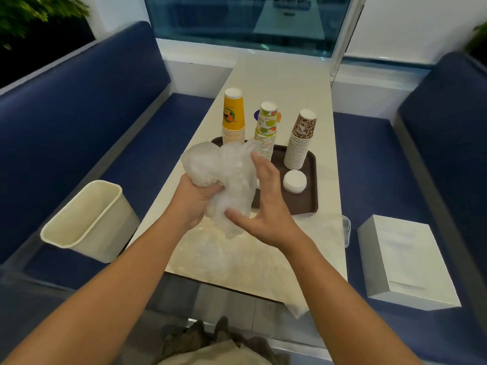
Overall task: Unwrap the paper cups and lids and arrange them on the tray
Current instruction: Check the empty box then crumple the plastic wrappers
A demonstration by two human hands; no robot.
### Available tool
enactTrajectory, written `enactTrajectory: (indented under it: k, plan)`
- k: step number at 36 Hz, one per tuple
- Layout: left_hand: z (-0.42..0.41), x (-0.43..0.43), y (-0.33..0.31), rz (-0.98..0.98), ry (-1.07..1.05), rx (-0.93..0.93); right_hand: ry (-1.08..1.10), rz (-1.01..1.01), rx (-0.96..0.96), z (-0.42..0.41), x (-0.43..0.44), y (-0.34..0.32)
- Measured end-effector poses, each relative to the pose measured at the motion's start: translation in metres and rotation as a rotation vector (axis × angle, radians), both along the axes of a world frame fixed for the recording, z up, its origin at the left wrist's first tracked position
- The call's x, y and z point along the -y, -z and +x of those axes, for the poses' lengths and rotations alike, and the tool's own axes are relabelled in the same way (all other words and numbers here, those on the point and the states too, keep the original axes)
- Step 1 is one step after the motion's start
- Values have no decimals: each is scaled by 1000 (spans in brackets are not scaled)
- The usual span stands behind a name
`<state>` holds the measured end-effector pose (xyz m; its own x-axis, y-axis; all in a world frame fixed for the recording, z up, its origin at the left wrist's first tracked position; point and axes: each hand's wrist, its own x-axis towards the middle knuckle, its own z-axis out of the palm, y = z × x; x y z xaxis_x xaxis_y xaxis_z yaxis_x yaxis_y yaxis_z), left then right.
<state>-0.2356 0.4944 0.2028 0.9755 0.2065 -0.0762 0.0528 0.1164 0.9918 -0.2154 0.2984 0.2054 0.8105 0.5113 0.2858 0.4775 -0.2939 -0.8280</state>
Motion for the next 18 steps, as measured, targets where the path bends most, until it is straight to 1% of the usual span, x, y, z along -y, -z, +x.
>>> enactTrajectory:
  k: [3, 5, 8, 13, 14, 16, 18]
  plan:
    - [-3, -8, -7, -23, 101, -38, -66, -25, 32, 5, -12, -7]
    - [-4, -14, -13, 8, 134, -57, -73, -17, 82, 10, -23, -10]
    - [-5, -27, -23, 89, 150, -63, -48, -20, 132, 16, -46, -13]
    - [-8, -59, -35, 315, 115, -75, -44, -65, 77, 22, -85, -22]
    - [-11, -69, -34, 322, 76, -79, -46, -60, 64, 21, -96, -24]
    - [-19, -94, -34, 209, 1, -85, -56, -38, 34, 21, -119, -28]
    - [-31, -119, -38, 68, 3, -68, -49, -43, 11, 20, -147, -29]
